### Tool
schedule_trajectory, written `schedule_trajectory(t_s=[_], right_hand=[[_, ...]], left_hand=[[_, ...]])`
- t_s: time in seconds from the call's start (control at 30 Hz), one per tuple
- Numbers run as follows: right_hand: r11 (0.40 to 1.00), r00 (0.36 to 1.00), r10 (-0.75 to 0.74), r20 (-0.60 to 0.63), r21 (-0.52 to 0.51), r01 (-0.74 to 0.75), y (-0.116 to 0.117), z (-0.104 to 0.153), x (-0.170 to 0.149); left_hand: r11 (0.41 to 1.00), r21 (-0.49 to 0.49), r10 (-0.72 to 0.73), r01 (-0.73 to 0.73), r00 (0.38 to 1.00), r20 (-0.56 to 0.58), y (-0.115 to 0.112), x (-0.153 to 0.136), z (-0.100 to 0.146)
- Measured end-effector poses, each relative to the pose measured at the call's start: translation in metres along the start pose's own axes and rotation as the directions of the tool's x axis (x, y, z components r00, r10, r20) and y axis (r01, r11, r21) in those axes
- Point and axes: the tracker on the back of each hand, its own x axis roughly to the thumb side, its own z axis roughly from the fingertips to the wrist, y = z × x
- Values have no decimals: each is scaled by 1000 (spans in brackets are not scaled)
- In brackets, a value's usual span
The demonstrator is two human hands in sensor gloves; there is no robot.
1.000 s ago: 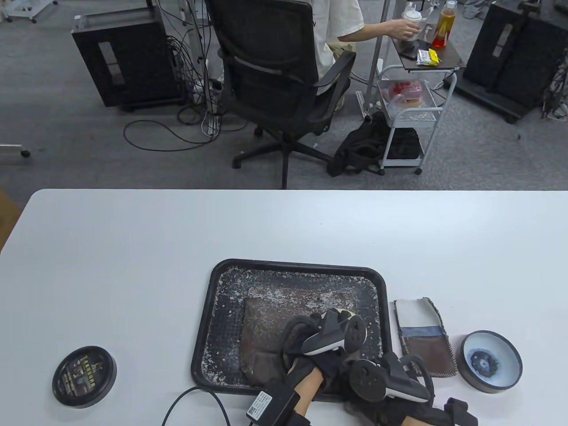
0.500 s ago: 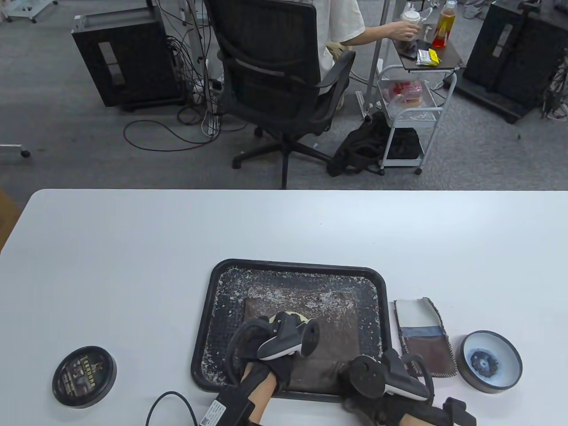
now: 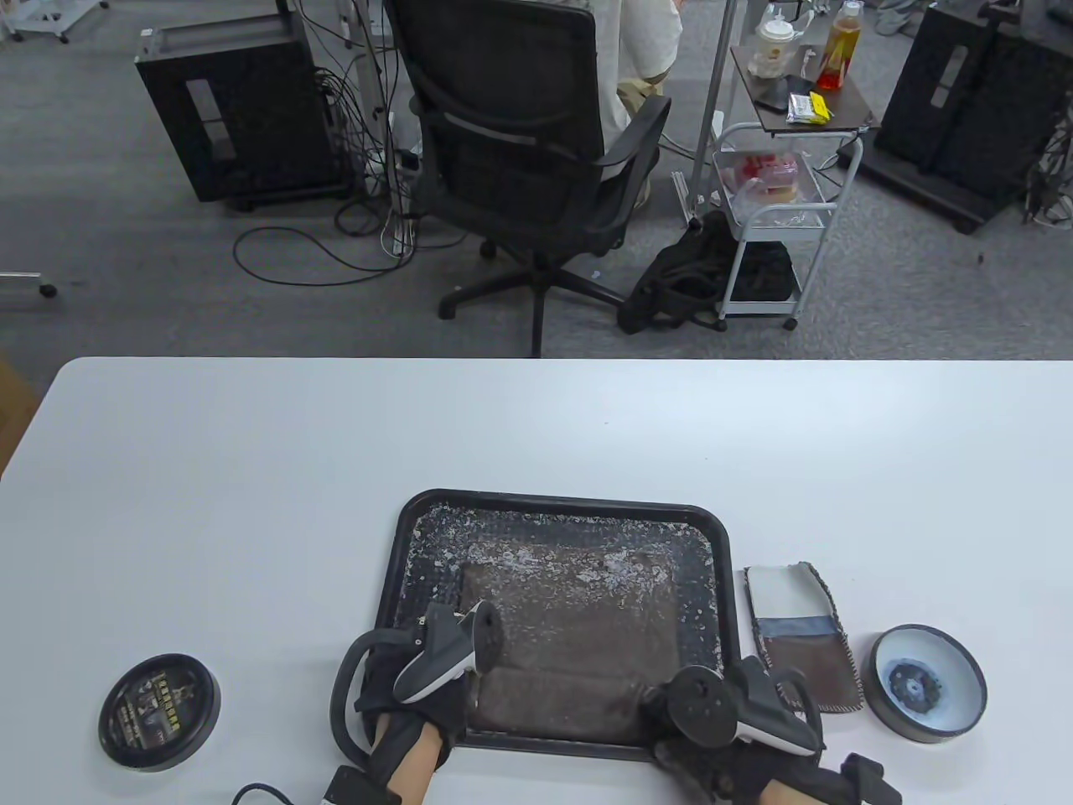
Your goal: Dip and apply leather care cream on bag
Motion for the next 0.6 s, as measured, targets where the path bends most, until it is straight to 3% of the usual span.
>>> schedule_trajectory(t_s=[0.37,0.6], right_hand=[[997,997,-76,6,35,76,-2,-1,-8],[996,997,-80,9,48,80,-2,0,-8]], left_hand=[[980,126,-168,157,982,85,8,52,8],[988,133,-105,78,972,209,17,101,4]])
